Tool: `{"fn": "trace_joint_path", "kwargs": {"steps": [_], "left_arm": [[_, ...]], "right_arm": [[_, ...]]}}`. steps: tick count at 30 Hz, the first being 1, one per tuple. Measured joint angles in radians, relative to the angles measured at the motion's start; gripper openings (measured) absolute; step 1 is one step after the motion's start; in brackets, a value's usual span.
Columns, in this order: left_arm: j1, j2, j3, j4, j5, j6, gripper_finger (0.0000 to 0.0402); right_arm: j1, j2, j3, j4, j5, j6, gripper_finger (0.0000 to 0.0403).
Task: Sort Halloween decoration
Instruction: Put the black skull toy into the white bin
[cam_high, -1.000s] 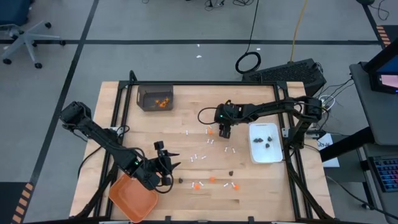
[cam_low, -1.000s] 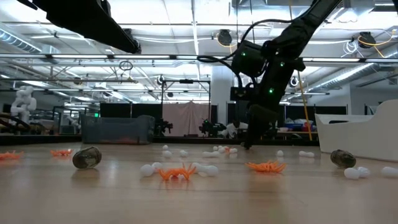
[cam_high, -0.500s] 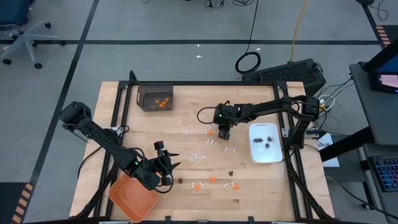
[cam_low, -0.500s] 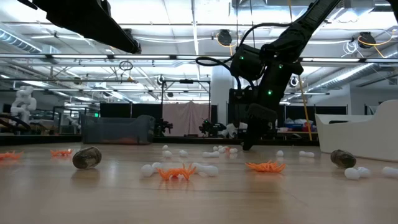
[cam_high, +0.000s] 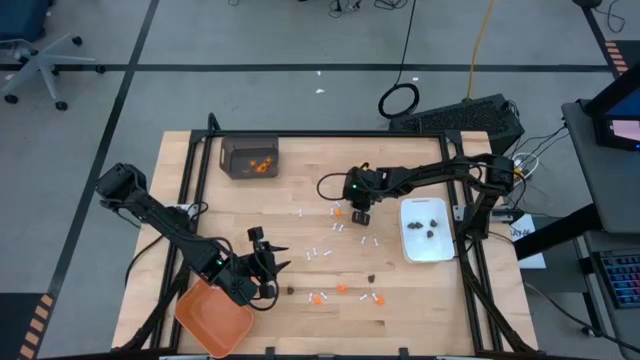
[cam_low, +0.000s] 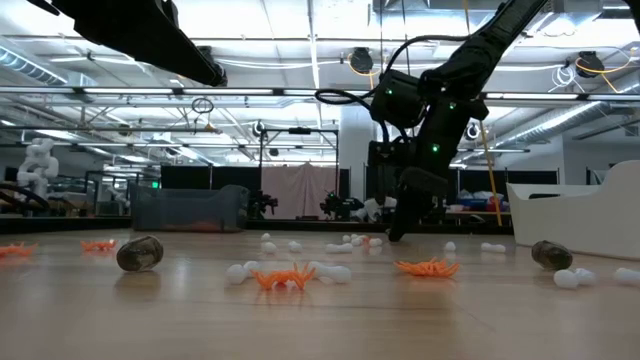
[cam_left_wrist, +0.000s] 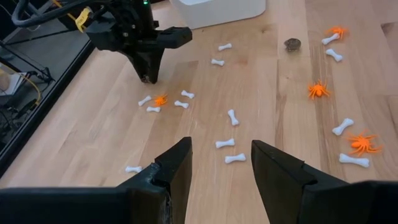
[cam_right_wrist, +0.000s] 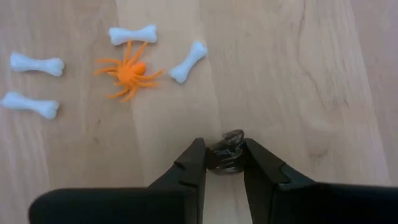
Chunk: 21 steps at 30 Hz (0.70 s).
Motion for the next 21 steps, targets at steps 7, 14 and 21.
{"fn": "trace_joint_path", "kwargs": {"steps": [7, 14, 21], "left_arm": [[0.0, 0.0, 0.0, -0.001, 0.0, 0.0, 0.0164], [0.0, 0.0, 0.0, 0.0, -0.001, 0.001, 0.0164], [0.0, 0.0, 0.0, 0.001, -0.001, 0.001, 0.0164]], "right_arm": [[0.071, -0.128, -0.004, -0.106, -0.026, -0.008, 0.0053], [0.164, -0.292, -0.004, -0.143, -0.017, -0.013, 0.0053], [0.284, -0.451, -0.003, -0.137, 0.033, -0.039, 0.0053]]}}
